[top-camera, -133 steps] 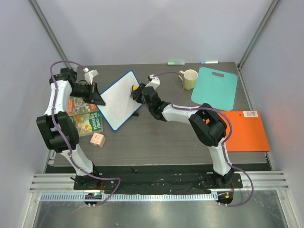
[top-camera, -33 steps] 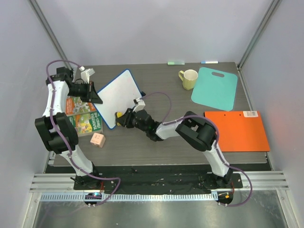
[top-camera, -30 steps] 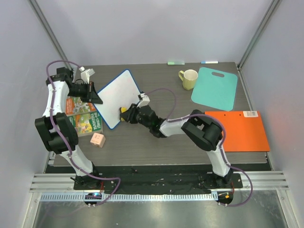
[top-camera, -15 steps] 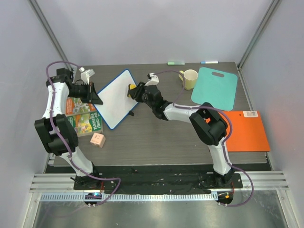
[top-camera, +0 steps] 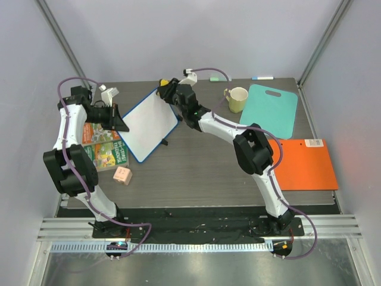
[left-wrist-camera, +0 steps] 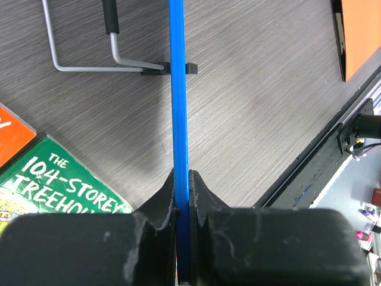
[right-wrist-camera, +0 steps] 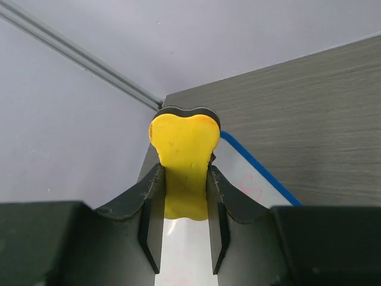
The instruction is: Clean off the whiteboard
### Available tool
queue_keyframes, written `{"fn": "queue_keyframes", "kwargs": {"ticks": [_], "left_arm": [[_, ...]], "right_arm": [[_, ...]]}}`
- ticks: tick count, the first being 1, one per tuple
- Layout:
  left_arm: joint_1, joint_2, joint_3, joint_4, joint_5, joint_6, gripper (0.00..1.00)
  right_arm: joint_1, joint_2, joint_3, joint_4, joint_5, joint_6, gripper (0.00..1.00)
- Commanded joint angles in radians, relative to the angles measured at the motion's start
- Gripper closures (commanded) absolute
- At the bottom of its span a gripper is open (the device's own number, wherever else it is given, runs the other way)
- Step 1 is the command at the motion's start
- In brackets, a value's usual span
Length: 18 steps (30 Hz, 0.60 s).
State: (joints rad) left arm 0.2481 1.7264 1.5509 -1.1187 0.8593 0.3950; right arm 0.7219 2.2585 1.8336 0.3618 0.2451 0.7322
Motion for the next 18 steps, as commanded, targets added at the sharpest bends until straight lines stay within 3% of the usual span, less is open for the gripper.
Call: {"fn": "queue_keyframes", "kwargs": {"ticks": [1, 11, 18], "left_arm": [[-0.020, -0.030, -0.005, -0.052, 0.066, -0.004, 1.00], [-0.020, -0.030, -0.006, -0.049, 0.072, -0.005, 1.00], [-0.020, -0.034, -0.014, -0.049, 0.061, -0.001, 1.00]], "right_arm": [[-0.012, 0.085, 0.186, -0.102, 0.026, -0.017, 0.99], [-0.026, 0.164, 0.122, -0.083, -0.003, 0.047, 0.99], [-0.015, 0.153, -0.075, -0.020, -0.049, 0.107, 0.99]]}}
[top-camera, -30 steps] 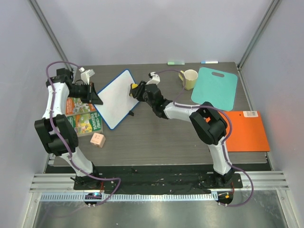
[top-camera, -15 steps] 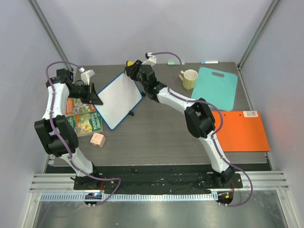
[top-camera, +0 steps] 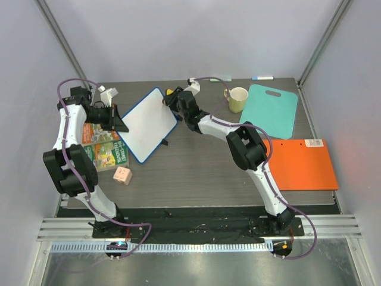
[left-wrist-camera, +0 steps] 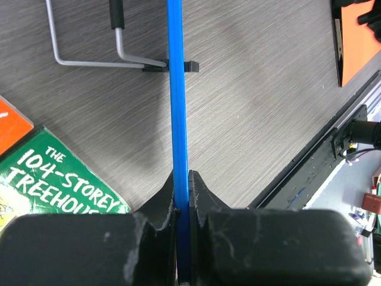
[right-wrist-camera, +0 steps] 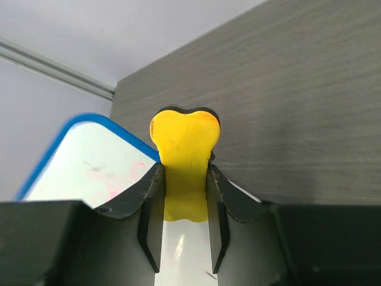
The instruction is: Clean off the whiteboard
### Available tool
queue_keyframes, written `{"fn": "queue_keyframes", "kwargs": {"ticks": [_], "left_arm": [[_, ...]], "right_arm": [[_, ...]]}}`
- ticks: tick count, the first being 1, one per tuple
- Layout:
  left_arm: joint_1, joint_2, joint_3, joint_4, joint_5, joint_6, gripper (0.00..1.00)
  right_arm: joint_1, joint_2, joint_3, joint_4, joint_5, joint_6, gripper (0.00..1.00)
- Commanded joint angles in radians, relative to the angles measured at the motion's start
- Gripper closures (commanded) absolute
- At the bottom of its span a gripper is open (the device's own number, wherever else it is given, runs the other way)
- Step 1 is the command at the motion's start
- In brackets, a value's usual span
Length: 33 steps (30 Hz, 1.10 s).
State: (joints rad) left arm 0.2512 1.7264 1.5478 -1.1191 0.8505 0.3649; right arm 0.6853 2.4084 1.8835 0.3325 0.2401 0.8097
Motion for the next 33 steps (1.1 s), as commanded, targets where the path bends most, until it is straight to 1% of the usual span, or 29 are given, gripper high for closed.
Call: {"fn": "queue_keyframes", "kwargs": {"ticks": [1, 2, 5, 8, 13, 21, 27, 33], "left_arm": [[-0.023, -0.034, -0.012, -0.048, 0.070, 0.031, 1.00], [-0.023, -0.034, -0.012, -0.050, 0.071, 0.029, 1.00], [-0.021, -0.033, -0.014, -0.048, 0.071, 0.029, 1.00], [-0.023, -0.034, -0.014, -0.050, 0.070, 0.032, 1.00], [-0.024, -0.037, -0.014, -0.057, 0.070, 0.040, 1.00], [-0.023, -0.067, -0.064, -0.044, 0.058, 0.057, 1.00], [-0.023, -0.068, -0.089, -0.039, 0.044, 0.069, 1.00], [-0.023, -0.073, -0.094, -0.042, 0.035, 0.078, 1.00]], "right_arm": [[0.022, -0.002, -0.156, 0.025, -0.044, 0.040, 0.99], [0.028, -0.009, -0.211, 0.037, -0.048, 0.046, 0.99], [0.031, -0.025, -0.292, 0.098, -0.064, 0.063, 0.99], [0.039, -0.031, -0.331, 0.128, -0.076, 0.068, 0.99], [0.046, -0.038, -0.310, 0.151, -0.111, 0.063, 0.99], [0.094, -0.038, -0.155, 0.163, -0.174, 0.072, 0.99], [0.157, -0.009, -0.026, 0.126, -0.153, 0.052, 0.99], [0.165, 0.052, 0.144, 0.059, -0.119, 0.043, 0.99]]}}
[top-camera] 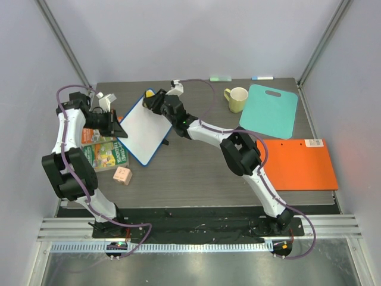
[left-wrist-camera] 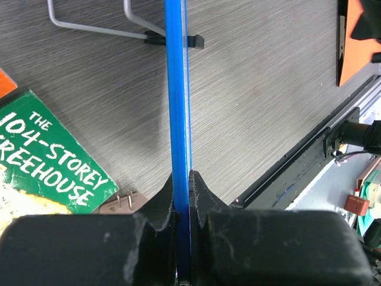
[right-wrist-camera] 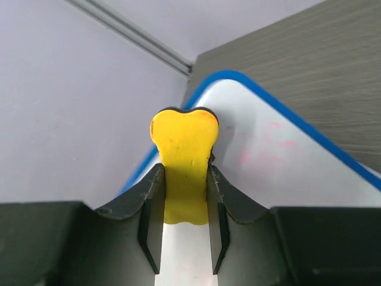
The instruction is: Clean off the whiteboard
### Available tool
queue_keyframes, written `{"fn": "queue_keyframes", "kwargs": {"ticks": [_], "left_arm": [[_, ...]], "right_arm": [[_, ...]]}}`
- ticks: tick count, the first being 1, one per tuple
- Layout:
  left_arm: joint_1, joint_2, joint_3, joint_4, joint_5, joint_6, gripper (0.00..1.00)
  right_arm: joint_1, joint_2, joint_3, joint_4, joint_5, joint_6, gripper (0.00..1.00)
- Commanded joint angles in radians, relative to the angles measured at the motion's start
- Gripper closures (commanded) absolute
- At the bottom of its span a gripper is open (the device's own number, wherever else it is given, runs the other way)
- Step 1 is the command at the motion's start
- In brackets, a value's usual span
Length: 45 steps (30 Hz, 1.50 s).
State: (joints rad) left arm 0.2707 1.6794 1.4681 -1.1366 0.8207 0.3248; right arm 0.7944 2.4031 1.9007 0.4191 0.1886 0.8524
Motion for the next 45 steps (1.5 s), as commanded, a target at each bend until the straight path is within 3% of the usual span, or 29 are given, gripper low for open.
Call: {"fn": "queue_keyframes", "kwargs": {"ticks": [1, 5, 14, 34, 45], "left_arm": [[-0.042, -0.027, -0.014, -0.026, 0.061, 0.122, 1.00], [-0.042, -0.032, -0.020, -0.022, 0.058, 0.123, 1.00], [-0.044, -0.037, -0.026, -0.018, 0.060, 0.125, 1.00], [-0.042, -0.060, -0.038, -0.031, 0.055, 0.143, 1.00], [-0.042, -0.061, -0.040, -0.052, 0.051, 0.169, 1.00]], "right_arm": [[0.055, 0.079, 0.153, -0.045, -0.052, -0.006, 0.99], [0.037, 0.111, 0.202, -0.088, -0.037, 0.013, 0.99], [-0.015, 0.111, 0.048, -0.123, 0.011, 0.122, 0.99], [-0.021, 0.148, -0.037, -0.188, 0.143, 0.257, 0.99], [-0.023, 0.148, 0.077, -0.122, 0.092, 0.231, 0.99]]}}
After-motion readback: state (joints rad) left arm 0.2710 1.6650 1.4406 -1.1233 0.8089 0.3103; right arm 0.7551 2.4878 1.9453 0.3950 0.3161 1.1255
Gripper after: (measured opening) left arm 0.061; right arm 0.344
